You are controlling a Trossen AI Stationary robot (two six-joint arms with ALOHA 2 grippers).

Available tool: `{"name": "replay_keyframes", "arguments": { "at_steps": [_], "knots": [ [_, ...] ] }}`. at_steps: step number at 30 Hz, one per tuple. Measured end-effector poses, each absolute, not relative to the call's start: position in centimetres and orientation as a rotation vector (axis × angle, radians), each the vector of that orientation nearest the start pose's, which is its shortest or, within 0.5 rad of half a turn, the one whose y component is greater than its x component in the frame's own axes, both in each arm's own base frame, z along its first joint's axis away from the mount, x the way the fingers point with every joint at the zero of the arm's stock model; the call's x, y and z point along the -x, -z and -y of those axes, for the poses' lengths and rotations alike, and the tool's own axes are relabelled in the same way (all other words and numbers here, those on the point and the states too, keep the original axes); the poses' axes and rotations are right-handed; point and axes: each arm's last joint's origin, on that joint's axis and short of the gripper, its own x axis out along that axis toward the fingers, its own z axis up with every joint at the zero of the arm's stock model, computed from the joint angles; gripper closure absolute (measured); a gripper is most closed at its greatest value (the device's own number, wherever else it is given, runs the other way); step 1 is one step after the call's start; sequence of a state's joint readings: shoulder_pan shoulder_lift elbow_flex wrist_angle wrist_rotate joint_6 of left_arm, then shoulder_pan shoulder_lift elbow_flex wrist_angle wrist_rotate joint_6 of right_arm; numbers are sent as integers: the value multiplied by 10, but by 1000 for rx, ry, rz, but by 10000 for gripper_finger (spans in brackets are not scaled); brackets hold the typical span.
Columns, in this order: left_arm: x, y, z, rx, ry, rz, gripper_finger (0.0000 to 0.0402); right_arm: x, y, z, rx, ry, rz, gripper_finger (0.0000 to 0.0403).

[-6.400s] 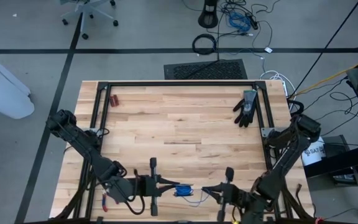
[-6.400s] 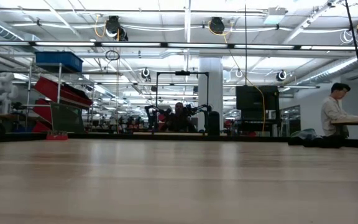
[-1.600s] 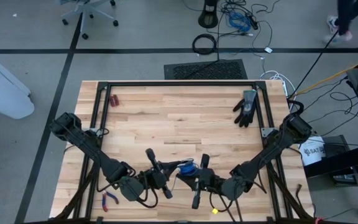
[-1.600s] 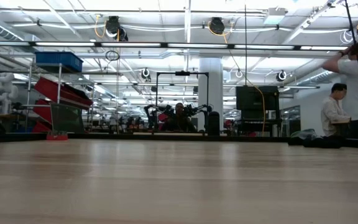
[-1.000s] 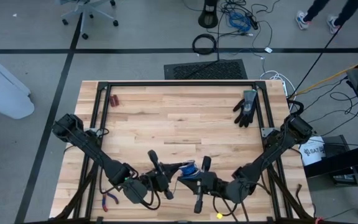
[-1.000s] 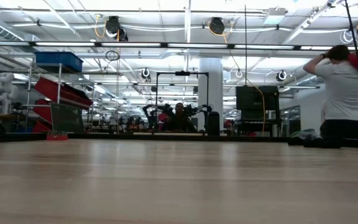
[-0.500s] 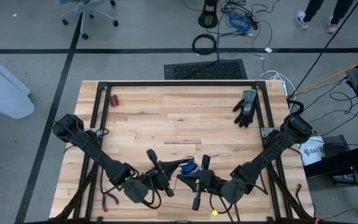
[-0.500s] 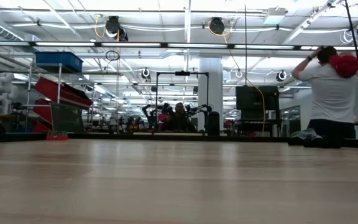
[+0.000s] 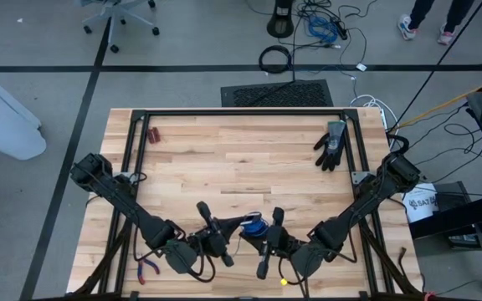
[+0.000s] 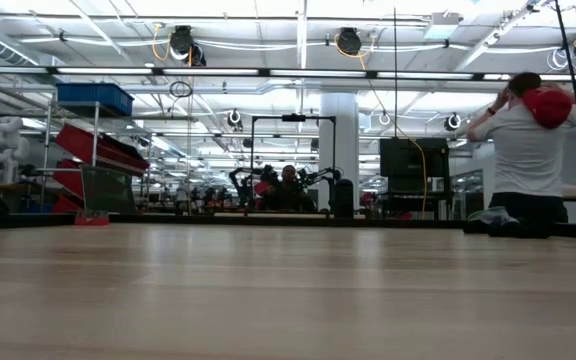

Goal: Coil cords
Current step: Coil the green wire onto a spool

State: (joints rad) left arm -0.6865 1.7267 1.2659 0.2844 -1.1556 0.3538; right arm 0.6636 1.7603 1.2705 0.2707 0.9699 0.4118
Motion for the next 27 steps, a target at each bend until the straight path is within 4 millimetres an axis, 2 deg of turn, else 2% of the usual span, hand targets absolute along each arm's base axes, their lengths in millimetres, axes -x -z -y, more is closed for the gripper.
{"name": "replay_keyframes", "arguments": {
  "at_steps": [6, 11, 15, 21, 27],
  "knots": [
    [-314, -296, 225, -483, -431, -184, 401, -327, -281, -226, -242, 319, -94, 403],
    [-314, -297, 226, -469, -426, -174, 401, -324, -277, -233, -214, 191, -164, 398],
    [-311, -299, 231, -499, -426, -165, 401, -313, -268, -243, -184, 140, -250, 368],
    [-299, -300, 239, -601, -516, -203, 401, -295, -255, -256, -141, 121, -361, 312],
    [-292, -303, 244, -616, -561, -212, 401, -279, -246, -260, -90, 123, -461, 282]
  ]
}}
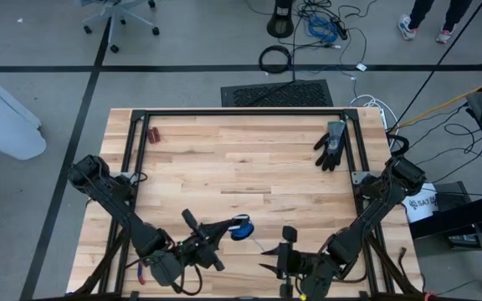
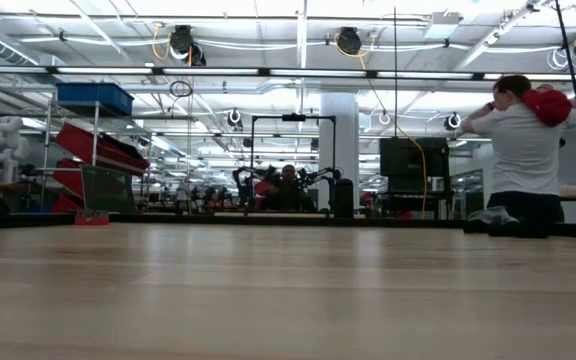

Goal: Coil cords
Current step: Coil the green wire onto a spool

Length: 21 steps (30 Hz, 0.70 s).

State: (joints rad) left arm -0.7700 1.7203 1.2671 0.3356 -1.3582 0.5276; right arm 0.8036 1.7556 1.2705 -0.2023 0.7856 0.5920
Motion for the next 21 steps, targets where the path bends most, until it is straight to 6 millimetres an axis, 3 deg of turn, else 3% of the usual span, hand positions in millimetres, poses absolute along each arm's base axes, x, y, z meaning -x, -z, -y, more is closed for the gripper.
{"name": "replay_keyframes", "arguments": {
  "at_steps": [7, 13, 18, 21],
  "knots": [
    [-284, -313, 243, -520, -552, -173, 401, -272, -238, -255, -19, 193, -518, 276],
    [-282, -322, 241, -385, -479, -118, 402, -274, -247, -256, 30, 337, -349, 275],
    [-280, -325, 240, -339, -468, -102, 401, -281, -262, -263, 77, 322, -236, 275],
    [-280, -325, 240, -332, -462, -99, 401, -291, -261, -267, 150, 305, -203, 275]
  ]
}}
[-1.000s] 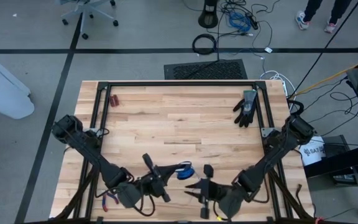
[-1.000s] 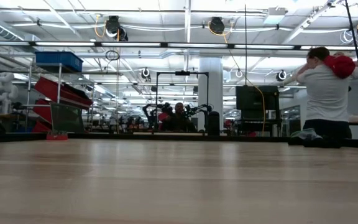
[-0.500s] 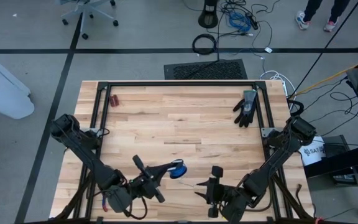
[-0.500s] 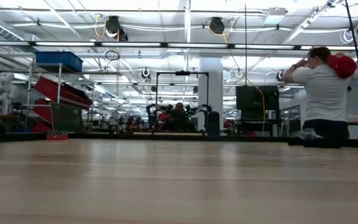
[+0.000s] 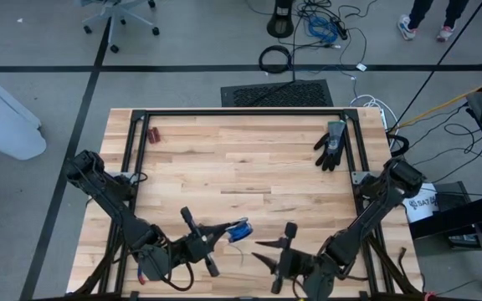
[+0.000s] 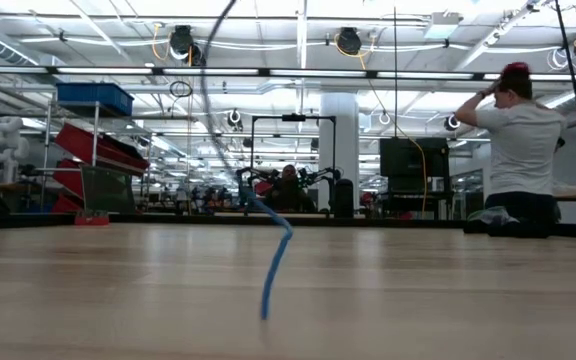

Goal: Coil cords
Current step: Coil the green wire onto a spool

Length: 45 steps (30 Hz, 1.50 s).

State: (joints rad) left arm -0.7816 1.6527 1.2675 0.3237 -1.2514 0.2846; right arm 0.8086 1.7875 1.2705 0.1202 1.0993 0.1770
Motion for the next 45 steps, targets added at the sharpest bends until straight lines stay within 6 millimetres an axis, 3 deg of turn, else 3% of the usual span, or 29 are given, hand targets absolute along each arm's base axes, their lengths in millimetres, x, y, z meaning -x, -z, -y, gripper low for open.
{"name": "replay_keyframes", "arguments": {
  "at_steps": [8, 13, 23, 26, 37, 45],
  "knots": [
    [-282, -326, 241, -308, -396, -84, 402, -322, -236, -271, 220, 310, -139, 275],
    [-282, -326, 241, -311, -394, -85, 401, -327, -235, -267, 214, 324, -129, 280],
    [-282, -326, 241, -312, -394, -86, 401, -331, -236, -264, 203, 327, -125, 388],
    [-282, -326, 241, -312, -391, -85, 401, -333, -235, -262, 197, 316, -127, 399],
    [-280, -326, 245, -325, -336, -81, 401, -323, -234, -267, 204, 412, -133, 401],
    [-274, -324, 254, -387, -230, -83, 401, -304, -261, -271, 68, 434, -73, 402]
  ]
}}
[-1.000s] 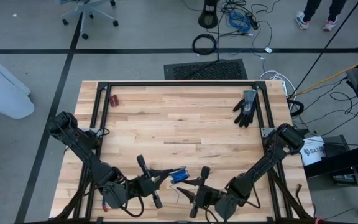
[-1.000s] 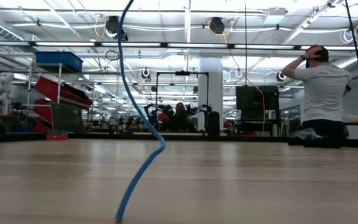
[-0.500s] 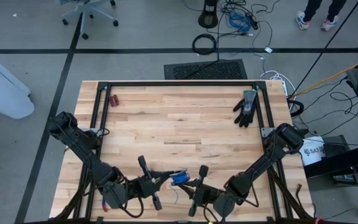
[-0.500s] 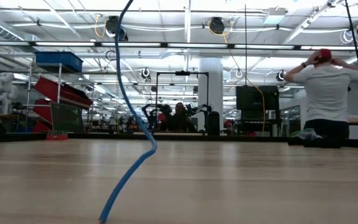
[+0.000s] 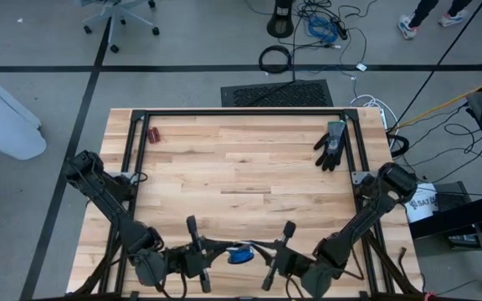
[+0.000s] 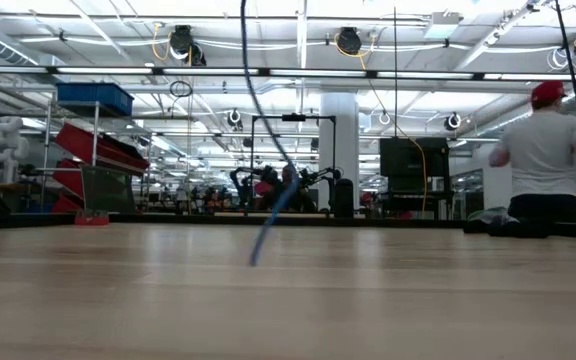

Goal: Coil cords
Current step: Coil the green wire onto a spool

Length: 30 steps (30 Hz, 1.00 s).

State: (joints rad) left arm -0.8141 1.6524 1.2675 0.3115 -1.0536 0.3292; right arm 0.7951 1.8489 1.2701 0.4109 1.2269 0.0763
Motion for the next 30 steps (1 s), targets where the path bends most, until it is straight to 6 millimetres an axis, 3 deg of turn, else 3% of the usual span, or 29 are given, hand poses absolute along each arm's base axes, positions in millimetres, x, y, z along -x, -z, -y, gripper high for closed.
{"name": "replay_keyframes", "arguments": {
  "at_steps": [16, 30],
  "knots": [
    [-272, -309, 250, -574, -276, -207, 401, -267, -295, -287, -131, 331, -4, 403],
    [-274, -305, 249, -674, -342, -238, 401, -294, -307, -268, -248, 182, 58, 403]
  ]
}}
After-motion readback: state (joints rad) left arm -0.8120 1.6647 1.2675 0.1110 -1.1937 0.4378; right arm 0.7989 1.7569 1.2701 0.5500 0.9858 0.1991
